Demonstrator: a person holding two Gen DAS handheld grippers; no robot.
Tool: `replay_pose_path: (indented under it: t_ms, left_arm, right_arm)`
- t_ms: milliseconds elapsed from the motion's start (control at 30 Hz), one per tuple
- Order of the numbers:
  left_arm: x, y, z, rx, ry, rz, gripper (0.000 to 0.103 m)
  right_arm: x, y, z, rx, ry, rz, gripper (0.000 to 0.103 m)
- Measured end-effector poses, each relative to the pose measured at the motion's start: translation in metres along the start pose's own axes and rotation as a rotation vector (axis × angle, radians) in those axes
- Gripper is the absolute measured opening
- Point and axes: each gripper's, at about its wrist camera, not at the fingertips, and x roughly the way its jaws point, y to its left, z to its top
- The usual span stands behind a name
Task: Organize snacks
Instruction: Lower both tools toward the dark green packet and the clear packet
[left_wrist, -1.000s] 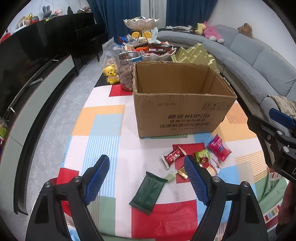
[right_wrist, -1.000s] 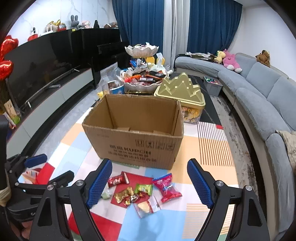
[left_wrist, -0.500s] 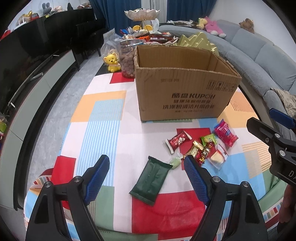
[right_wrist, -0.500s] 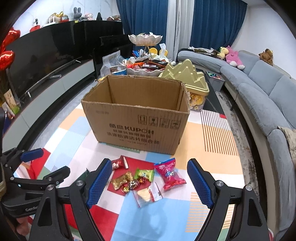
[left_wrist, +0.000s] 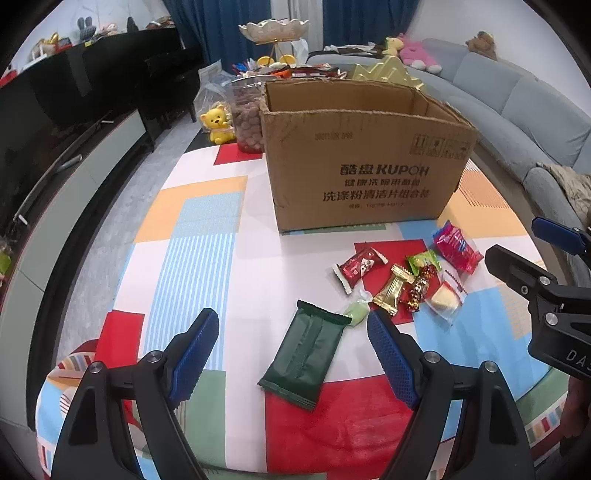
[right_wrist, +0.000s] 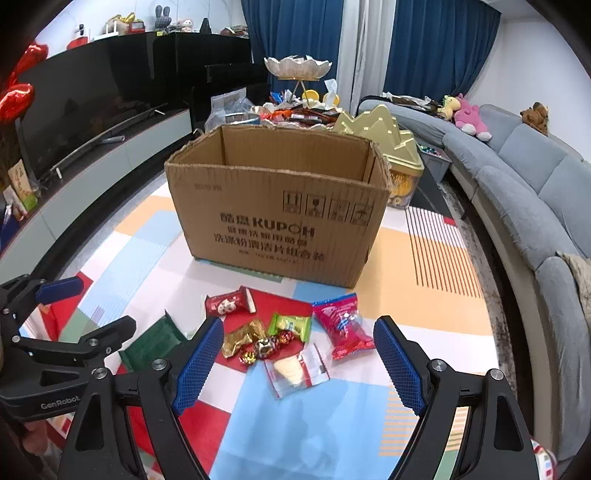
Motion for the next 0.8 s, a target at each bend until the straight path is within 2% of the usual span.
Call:
replay_pose_path:
  t_ms: [333,800]
  left_arm:
    - [0.015,-0.005,-0.017,0.064,-0.009,0.008,0.083]
    - [0.044,-0.008,-0.03,0.094,0.037,0.001,0.083]
  right_arm:
    - [0.017,0.004,-0.021,-0.023,0.007,0.015,0.084]
    - [0.045,0.009,-0.037,-0.059,0.046,0.035,0.084]
